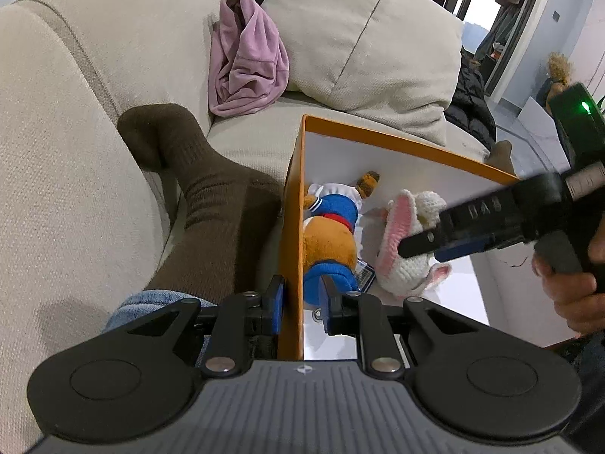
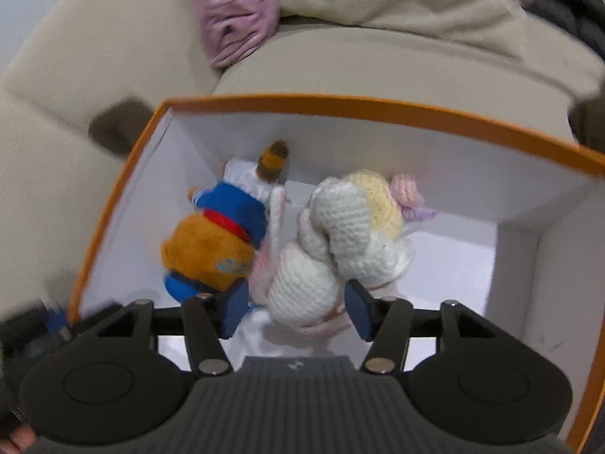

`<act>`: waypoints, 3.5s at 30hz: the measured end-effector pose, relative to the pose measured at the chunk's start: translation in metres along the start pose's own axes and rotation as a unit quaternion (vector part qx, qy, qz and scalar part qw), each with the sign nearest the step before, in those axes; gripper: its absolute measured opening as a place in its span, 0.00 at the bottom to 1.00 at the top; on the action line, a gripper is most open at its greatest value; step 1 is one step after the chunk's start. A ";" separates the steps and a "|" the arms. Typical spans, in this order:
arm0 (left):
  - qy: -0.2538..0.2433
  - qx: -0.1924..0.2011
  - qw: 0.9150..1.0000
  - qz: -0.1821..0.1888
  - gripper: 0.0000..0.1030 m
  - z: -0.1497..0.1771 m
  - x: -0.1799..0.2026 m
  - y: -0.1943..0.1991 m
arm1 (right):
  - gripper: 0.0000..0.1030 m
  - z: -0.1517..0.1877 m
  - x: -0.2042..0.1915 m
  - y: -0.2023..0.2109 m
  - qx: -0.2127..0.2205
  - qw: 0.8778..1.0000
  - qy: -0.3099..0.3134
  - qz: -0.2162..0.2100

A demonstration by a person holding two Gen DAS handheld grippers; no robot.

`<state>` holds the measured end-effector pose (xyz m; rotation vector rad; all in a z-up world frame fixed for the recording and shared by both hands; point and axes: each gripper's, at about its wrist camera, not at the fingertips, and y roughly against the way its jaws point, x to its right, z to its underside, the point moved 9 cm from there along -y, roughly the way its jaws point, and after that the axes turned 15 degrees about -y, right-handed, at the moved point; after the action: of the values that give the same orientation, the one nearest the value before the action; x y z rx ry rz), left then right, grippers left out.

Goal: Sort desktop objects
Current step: 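Push the bunny and bear deeper into the box with the right tool, then grasp the grey box with the left tool while the right tool grasps the brown cardboard box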

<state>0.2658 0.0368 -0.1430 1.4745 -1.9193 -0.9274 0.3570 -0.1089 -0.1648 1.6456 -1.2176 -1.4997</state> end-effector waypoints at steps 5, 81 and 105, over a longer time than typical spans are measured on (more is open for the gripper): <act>0.008 0.002 1.000 0.007 0.21 0.001 -0.003 0.000 | 0.57 -0.002 -0.003 -0.013 -0.003 0.999 -0.025 0.044; -0.154 -0.194 0.960 -0.131 0.58 0.170 0.094 0.037 | 0.66 0.253 0.029 0.062 0.101 0.971 0.214 -0.018; -0.163 -0.169 0.962 -0.143 0.50 0.165 0.090 0.057 | 0.58 0.249 0.032 0.049 0.101 0.965 0.240 0.013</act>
<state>0.0835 -0.0096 -0.1990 1.4803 -1.6678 -1.6302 0.1019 -0.1208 -0.1816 1.9693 -1.1323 -0.9010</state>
